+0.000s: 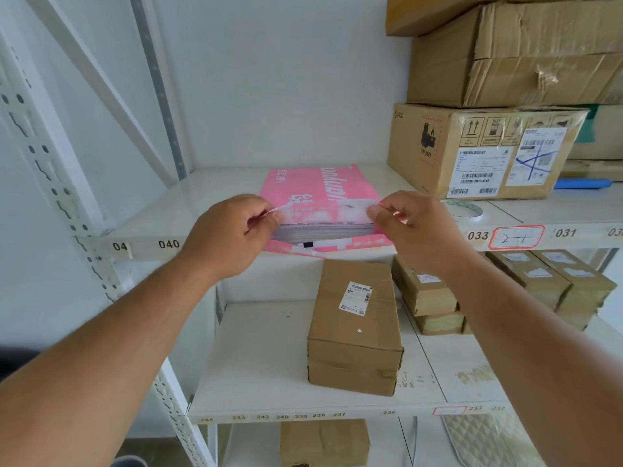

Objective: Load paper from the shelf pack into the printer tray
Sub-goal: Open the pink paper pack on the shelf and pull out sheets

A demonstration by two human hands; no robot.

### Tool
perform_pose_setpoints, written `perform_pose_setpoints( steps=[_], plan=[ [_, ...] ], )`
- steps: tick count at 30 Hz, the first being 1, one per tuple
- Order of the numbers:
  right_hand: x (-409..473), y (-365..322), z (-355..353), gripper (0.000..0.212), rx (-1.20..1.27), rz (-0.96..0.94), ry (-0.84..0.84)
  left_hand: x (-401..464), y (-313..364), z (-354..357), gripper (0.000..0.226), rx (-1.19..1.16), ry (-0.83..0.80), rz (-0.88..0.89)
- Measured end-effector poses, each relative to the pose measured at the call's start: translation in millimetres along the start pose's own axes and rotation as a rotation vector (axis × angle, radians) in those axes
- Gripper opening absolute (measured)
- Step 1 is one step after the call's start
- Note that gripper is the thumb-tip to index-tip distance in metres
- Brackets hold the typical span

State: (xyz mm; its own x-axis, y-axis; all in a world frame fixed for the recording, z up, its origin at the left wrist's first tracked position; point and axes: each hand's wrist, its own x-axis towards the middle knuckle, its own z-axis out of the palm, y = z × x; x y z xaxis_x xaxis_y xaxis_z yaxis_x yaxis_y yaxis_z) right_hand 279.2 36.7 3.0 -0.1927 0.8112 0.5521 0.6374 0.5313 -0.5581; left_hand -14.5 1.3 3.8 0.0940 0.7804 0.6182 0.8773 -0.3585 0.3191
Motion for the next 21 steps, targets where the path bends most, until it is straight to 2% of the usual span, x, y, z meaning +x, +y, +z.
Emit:
perform_pose_setpoints(
  steps=[3,7,11,13,19,21],
  plan=[
    [-12,-9,17,0.047,-0.024,0.053,0.115,-12,12,9,0.035,-0.074,0.098,-0.092],
    [-25,-13,37,0.041,-0.236,0.035,0.174,-22,29,21,0.026,-0.053,0.213,-0.138],
    [-26,-17,39,0.028,-0.171,0.077,0.238,-25,33,20,0.027,-0.116,0.225,-0.198],
    [-28,-19,38,0.026,-0.148,0.110,0.228,-27,34,19,0.034,-0.143,0.211,-0.208],
    [-30,-26,35,0.034,-0.060,0.220,0.262,-35,30,16,0.048,-0.185,0.232,-0.238],
    [-31,-27,36,0.044,-0.032,0.247,0.249,-37,32,17,0.047,-0.189,0.241,-0.238]
  ],
)
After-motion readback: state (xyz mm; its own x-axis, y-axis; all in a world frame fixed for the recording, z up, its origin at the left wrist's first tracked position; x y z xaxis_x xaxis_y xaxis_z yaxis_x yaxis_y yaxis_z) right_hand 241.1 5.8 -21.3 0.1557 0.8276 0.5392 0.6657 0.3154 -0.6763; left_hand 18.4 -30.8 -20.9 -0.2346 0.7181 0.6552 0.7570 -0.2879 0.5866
